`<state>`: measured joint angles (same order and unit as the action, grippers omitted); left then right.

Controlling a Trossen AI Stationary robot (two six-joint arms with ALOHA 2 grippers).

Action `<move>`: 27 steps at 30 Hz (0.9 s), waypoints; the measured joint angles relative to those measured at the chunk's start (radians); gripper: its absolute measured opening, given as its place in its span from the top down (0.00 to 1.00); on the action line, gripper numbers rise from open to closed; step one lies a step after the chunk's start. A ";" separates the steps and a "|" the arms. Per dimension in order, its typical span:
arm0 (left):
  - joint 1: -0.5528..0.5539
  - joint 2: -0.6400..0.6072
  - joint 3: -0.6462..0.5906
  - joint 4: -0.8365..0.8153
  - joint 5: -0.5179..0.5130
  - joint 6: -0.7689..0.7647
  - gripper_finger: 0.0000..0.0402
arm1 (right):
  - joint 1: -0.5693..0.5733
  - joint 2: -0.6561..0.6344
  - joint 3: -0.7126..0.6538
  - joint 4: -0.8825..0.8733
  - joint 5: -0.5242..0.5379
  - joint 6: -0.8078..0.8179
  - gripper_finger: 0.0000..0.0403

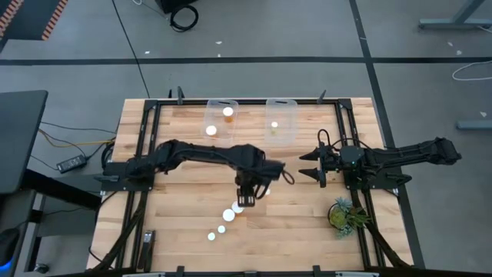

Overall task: Pick and place medicine bottles into bin by pill shape (circle, oval)
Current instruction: Put the big orange pill bottle into the left transparent bin

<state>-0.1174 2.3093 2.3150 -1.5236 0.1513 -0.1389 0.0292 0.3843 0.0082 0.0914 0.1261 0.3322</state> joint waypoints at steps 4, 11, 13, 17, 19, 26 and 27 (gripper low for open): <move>-0.039 0.000 0.000 0.011 -0.014 -0.112 0.56 | 0.000 0.000 0.000 0.000 0.000 0.000 0.24; -0.111 0.000 0.000 0.029 -0.101 -0.338 0.44 | 0.000 0.000 0.000 0.000 0.000 0.000 0.24; -0.129 0.000 0.000 0.043 -0.120 -0.414 0.40 | 0.000 0.000 0.000 0.000 0.000 0.000 0.24; -0.163 0.000 0.000 0.073 -0.158 -0.571 0.32 | 0.000 0.000 0.000 0.000 0.000 0.000 0.24; -0.177 0.000 0.000 0.086 -0.178 -0.635 0.27 | 0.000 0.000 0.000 0.000 0.000 0.000 0.24; -0.195 0.003 0.000 0.083 -0.194 -0.832 0.13 | 0.000 0.000 0.000 0.000 0.000 0.000 0.24; -0.194 0.008 0.000 0.084 -0.194 -0.850 0.12 | 0.000 0.000 0.000 0.000 0.000 0.000 0.24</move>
<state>-0.3119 2.3168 2.3150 -1.4400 -0.0425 -0.9893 0.0292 0.3846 0.0082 0.0914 0.1261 0.3322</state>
